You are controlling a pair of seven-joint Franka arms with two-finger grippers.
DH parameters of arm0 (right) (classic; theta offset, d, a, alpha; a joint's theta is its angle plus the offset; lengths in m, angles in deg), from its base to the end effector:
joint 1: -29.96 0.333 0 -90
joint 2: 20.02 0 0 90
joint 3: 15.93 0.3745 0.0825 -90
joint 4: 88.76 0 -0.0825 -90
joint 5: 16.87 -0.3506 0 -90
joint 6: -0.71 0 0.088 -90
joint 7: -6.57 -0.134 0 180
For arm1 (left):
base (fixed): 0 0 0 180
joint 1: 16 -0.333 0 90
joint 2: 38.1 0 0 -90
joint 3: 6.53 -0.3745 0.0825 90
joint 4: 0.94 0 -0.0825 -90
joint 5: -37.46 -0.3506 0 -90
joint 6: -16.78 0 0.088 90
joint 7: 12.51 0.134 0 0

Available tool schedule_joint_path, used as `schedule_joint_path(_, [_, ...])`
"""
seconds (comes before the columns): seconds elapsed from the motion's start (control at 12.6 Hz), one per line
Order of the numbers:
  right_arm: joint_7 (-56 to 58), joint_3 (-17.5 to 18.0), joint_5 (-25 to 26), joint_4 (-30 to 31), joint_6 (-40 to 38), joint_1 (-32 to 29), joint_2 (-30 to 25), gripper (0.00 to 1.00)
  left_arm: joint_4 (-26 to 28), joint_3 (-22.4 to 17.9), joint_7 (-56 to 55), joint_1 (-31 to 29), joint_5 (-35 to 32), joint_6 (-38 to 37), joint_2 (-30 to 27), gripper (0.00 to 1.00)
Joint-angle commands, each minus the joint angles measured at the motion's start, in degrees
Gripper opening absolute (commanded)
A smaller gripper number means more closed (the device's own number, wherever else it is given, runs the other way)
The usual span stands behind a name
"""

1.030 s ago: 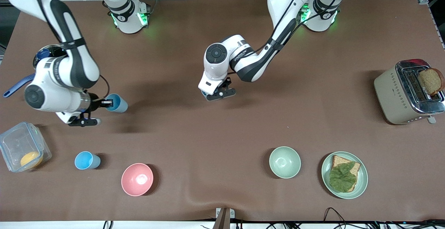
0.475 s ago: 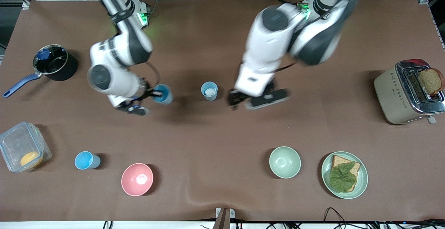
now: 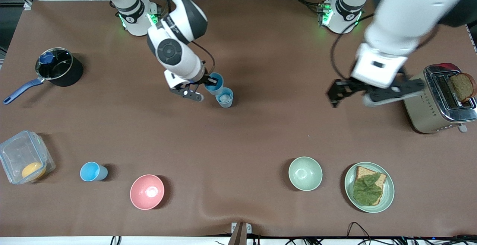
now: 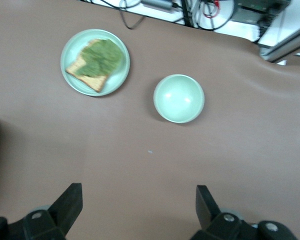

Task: Stack blue cups with both arms
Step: 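Lower the right gripper's cup into the placed cup while the left gripper withdraws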

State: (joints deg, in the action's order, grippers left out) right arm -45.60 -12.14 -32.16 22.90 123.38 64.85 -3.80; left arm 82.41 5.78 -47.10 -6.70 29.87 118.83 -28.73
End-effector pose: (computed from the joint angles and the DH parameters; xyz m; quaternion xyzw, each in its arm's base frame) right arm 0.4499 0.3791 0.3804 -0.9730 0.1933 0.1157 0.0504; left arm 0.5715 -0.1971 0.6394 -0.9896 -0.1070 -0.0961 0.0037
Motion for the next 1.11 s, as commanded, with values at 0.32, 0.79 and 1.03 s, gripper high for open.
schedule_joint_path(0.32, [-3.7,-1.0,-1.7,-2.5,3.7,2.9,4.6,0.0,1.9,-14.8,18.6,-1.0,9.1,-5.7,-5.3,1.0])
schedule_joint_path(0.79, [-4.7,-1.4,-1.2,-4.3,1.8,0.9,4.6,1.0,1.6,-14.7,18.6,-2.2,8.5,-9.7,-6.4,1.0])
schedule_joint_path(1.03, [4.0,-1.6,0.5,-5.0,-8.2,-5.7,1.7,1.0,1.6,-14.6,18.5,-1.7,8.2,-10.3,-6.4,1.0])
